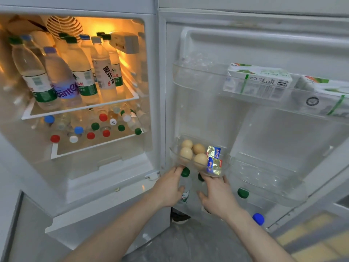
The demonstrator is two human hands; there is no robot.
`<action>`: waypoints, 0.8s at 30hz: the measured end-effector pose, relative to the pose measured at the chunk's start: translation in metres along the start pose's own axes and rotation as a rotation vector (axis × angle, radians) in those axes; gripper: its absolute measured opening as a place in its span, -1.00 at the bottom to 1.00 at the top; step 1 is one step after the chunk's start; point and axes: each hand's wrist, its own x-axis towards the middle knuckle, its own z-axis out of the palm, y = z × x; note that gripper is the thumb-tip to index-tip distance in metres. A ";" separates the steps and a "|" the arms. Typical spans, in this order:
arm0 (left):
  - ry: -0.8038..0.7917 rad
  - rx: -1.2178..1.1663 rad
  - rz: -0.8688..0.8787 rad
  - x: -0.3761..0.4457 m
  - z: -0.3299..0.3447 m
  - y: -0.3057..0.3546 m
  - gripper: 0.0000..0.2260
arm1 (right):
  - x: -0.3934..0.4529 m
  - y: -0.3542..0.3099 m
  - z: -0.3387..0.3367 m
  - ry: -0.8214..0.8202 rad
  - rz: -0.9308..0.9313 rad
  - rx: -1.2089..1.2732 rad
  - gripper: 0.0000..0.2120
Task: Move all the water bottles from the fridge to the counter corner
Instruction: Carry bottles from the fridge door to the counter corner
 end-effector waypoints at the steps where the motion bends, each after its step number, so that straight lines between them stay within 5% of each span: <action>1: 0.018 -0.009 -0.001 0.000 0.001 0.000 -0.47 | 0.001 0.000 0.001 0.012 0.007 0.010 -0.41; 8: 0.054 -0.037 0.028 -0.007 0.014 0.002 -0.72 | 0.001 -0.003 0.018 0.170 0.051 -0.010 -0.54; 24: 0.287 -0.359 -0.032 -0.043 0.008 -0.002 -0.79 | 0.007 -0.005 0.026 0.248 0.085 -0.033 -0.66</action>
